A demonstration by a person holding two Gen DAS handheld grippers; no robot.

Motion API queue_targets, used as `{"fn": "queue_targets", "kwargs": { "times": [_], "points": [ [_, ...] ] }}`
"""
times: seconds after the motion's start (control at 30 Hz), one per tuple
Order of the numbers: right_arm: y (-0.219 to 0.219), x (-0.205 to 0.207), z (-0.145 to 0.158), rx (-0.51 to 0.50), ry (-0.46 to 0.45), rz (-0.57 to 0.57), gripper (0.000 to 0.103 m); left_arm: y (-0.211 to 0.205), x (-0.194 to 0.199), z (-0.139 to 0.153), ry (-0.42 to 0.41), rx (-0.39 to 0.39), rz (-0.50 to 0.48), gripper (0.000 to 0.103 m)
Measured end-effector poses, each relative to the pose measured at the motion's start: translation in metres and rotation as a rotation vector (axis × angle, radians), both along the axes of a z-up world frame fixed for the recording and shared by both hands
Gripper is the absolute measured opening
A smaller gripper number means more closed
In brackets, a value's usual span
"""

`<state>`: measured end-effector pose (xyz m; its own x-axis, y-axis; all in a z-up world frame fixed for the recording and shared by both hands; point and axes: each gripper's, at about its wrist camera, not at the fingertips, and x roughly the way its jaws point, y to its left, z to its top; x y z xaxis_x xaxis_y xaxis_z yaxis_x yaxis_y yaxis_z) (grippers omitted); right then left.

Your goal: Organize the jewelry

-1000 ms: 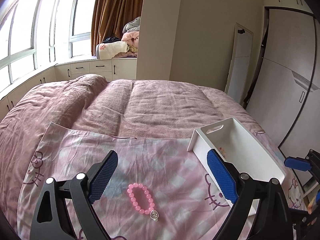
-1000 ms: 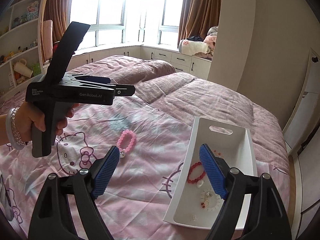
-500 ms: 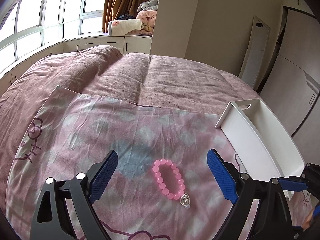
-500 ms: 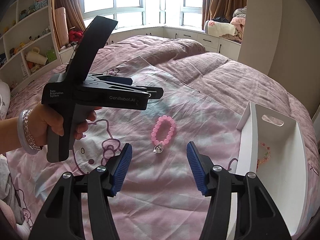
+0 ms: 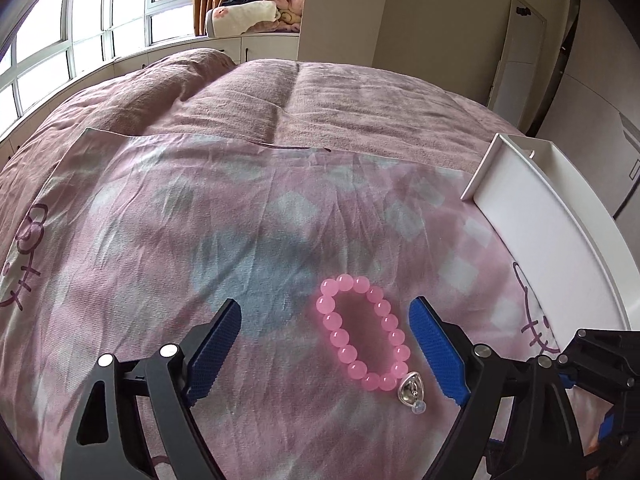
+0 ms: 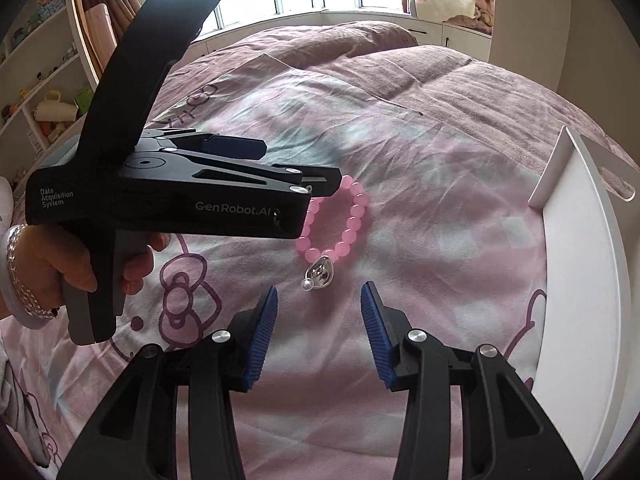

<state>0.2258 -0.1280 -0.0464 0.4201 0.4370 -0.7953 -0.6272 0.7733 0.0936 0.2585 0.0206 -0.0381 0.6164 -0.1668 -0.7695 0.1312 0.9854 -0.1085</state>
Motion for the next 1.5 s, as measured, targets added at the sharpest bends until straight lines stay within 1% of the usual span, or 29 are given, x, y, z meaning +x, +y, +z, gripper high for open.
{"fn": "queue_targets", "kwargs": {
  "times": [0.03,0.17,0.23,0.33,0.4,0.47,0.53,0.6,0.63,0.67,0.7,0.77,0.9,0.97,1.0,1.07,1.13,1.2,1.23,1.27,1.3,1.37,1.5],
  "points": [
    [0.001,0.002,-0.005,0.000,0.009,-0.001,0.044,-0.001,0.001,-0.003,0.004,0.006,-0.004,0.081],
    [0.005,0.011,-0.019,-0.003,0.024,-0.011,0.044,-0.004,0.003,-0.012,0.018,0.003,-0.031,0.077],
    [0.008,0.015,-0.026,-0.010,0.032,-0.010,0.044,-0.006,0.004,-0.017,0.028,0.014,-0.050,0.068],
    [0.013,0.017,-0.033,-0.016,0.039,-0.006,0.043,-0.010,0.004,-0.024,0.028,0.059,-0.068,0.062],
    [0.015,0.019,-0.037,-0.015,0.043,-0.005,0.043,-0.008,0.003,-0.026,0.027,0.053,-0.069,0.061],
    [0.018,0.021,-0.040,-0.021,0.035,-0.002,0.044,-0.005,0.004,-0.027,0.026,0.047,-0.065,0.057],
    [0.022,0.022,-0.041,-0.030,0.024,0.006,0.044,-0.003,0.005,-0.028,0.026,0.048,-0.059,0.050],
    [0.024,0.025,-0.043,-0.031,0.022,0.013,0.040,0.001,0.006,-0.028,0.031,0.039,-0.058,0.046],
    [0.025,0.026,-0.043,-0.027,0.028,0.022,0.034,0.002,0.006,-0.028,0.035,0.029,-0.063,0.037],
    [0.027,0.027,-0.044,-0.025,0.036,0.033,0.026,0.003,0.007,-0.028,0.044,0.010,-0.073,0.031],
    [0.028,0.027,-0.044,-0.026,0.039,0.039,0.022,0.004,0.008,-0.029,0.056,-0.003,-0.080,0.021],
    [0.029,0.024,-0.043,-0.034,0.033,0.048,0.022,0.003,0.007,-0.028,0.057,0.002,-0.086,0.020],
    [0.024,0.022,-0.040,-0.023,0.049,0.043,0.022,0.000,0.005,-0.025,0.054,0.011,-0.090,0.019],
    [0.020,0.021,-0.037,-0.017,0.057,0.036,0.022,-0.001,0.004,-0.022,0.050,0.010,-0.091,0.016],
    [0.017,0.020,-0.035,-0.014,0.057,0.031,0.022,-0.001,0.003,-0.020,0.049,0.004,-0.090,0.016],
    [0.009,0.018,-0.030,-0.009,0.053,0.021,0.021,0.002,0.004,-0.014,0.054,-0.035,-0.082,0.016],
    [0.001,0.017,-0.022,-0.002,0.046,0.012,0.020,0.005,0.004,-0.005,0.046,-0.068,-0.069,0.016],
    [-0.008,0.015,-0.013,0.011,0.041,0.002,0.018,0.005,0.004,0.006,0.029,-0.075,-0.061,0.015],
    [-0.012,0.015,-0.007,0.023,0.036,-0.003,0.014,0.005,0.004,0.012,0.021,-0.077,-0.059,0.015],
    [-0.016,0.014,-0.002,0.031,0.035,-0.008,0.012,0.003,0.003,0.018,0.011,-0.079,-0.058,0.015],
    [-0.020,0.014,0.003,0.040,0.033,-0.014,0.012,0.002,0.002,0.024,0.002,-0.084,-0.059,0.006],
    [-0.028,0.012,0.014,0.060,0.022,-0.024,0.012,-0.002,-0.001,0.037,-0.015,-0.095,-0.062,0.006],
    [-0.040,0.003,0.031,0.066,-0.006,-0.030,0.012,-0.014,-0.005,0.057,-0.049,-0.082,-0.069,0.006]
  ]
}}
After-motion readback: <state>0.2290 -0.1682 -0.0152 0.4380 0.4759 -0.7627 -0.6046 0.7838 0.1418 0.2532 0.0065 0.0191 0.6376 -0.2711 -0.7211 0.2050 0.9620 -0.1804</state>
